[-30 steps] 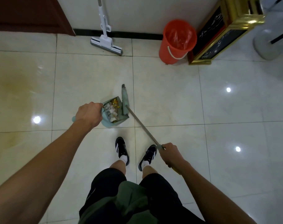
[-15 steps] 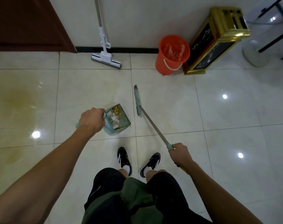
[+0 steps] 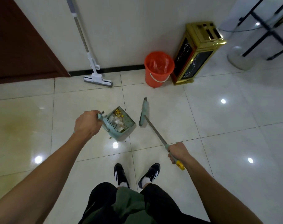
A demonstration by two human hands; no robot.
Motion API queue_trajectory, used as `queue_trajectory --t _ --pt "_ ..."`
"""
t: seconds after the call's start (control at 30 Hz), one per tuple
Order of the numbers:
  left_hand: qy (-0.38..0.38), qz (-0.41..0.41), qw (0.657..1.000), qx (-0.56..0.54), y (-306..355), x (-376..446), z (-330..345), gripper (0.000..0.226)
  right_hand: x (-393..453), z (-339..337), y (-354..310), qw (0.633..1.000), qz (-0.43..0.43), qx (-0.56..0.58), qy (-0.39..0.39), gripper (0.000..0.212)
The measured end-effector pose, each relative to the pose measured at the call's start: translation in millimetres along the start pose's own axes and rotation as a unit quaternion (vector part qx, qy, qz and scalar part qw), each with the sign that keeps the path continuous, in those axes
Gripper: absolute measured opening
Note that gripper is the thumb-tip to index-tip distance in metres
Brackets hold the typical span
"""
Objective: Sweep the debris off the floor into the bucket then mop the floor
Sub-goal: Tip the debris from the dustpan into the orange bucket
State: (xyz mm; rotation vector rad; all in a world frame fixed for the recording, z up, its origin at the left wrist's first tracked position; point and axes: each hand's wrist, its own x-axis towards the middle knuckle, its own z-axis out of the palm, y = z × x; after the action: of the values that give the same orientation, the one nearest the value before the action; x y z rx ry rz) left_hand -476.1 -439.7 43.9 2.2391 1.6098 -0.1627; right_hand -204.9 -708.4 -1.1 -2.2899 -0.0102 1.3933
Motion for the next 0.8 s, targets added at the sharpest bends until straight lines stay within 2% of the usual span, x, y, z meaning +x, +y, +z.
queue_trajectory --t 0.27,0.47,0.57,0.67,0.8 --pt "0.021 0.028 0.999 -0.026 79.4 8.0 -18.8 0.005 8.7 -61.8 -0.6 0.998 -0.03 0.028 0.045 0.024" --pt "0.055 0.049 0.997 -0.023 129.6 14.5 -41.1 0.019 22.7 -107.6 -9.7 0.996 -0.043 0.068 0.042 0.023" --pt "0.089 0.064 0.994 -0.007 155.3 16.4 -53.4 0.01 27.1 -132.4 -23.4 0.994 -0.057 0.092 0.035 0.019" --pt "0.117 0.076 0.99 -0.006 181.4 15.9 -65.7 0.014 29.3 -156.5 -35.3 0.992 -0.068 0.102 0.032 0.016" --pt "0.142 0.082 0.986 -0.023 211.3 18.4 -82.6 0.006 31.4 -180.0 -45.5 0.99 -0.083 0.113 0.027 0.014"
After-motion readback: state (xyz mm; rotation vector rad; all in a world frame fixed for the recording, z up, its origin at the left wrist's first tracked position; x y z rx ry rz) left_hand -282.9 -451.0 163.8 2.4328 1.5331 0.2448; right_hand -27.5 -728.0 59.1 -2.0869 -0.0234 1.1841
